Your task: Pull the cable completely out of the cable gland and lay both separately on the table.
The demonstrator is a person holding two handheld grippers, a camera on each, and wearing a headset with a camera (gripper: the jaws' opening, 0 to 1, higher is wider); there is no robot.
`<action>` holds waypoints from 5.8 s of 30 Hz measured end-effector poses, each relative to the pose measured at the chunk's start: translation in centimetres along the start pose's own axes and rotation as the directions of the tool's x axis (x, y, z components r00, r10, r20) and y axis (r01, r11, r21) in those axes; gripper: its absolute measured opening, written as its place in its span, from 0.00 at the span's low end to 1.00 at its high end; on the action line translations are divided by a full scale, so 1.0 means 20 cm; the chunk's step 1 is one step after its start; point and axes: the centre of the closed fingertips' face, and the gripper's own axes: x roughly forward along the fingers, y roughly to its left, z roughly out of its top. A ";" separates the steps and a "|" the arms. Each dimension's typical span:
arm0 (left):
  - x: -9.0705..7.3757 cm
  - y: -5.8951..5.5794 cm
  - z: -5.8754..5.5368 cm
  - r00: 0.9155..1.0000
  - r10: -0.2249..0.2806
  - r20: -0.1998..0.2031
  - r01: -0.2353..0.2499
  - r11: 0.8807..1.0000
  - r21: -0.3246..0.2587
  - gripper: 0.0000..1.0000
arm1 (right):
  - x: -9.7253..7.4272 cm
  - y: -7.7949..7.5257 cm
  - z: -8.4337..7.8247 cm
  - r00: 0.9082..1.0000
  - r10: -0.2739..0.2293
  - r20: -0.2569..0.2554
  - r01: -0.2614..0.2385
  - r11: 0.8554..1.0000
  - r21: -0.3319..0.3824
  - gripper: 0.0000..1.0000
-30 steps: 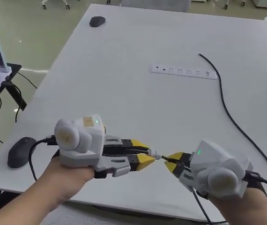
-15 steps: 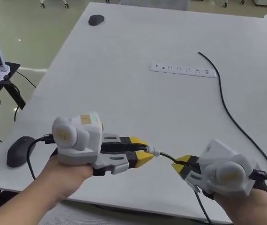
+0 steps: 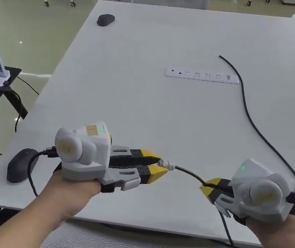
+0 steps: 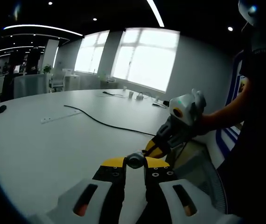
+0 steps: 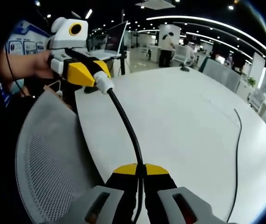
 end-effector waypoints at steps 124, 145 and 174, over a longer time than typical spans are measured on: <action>-0.53 0.68 -0.81 0.986 0.126 -0.109 -0.141 0.980 -0.141 0.15 | 1.31 0.38 0.69 0.944 0.197 -0.265 -0.290 0.877 -0.382 0.00; -0.53 0.73 -0.94 0.974 0.175 -0.143 -0.196 0.970 -0.143 0.15 | 1.39 0.44 0.63 0.930 0.219 -0.294 -0.330 0.849 -0.413 0.00; -0.55 0.72 -0.97 0.959 0.191 -0.209 -0.208 0.976 -0.059 0.16 | 1.40 0.47 0.61 0.931 0.216 -0.295 -0.332 0.838 -0.433 0.00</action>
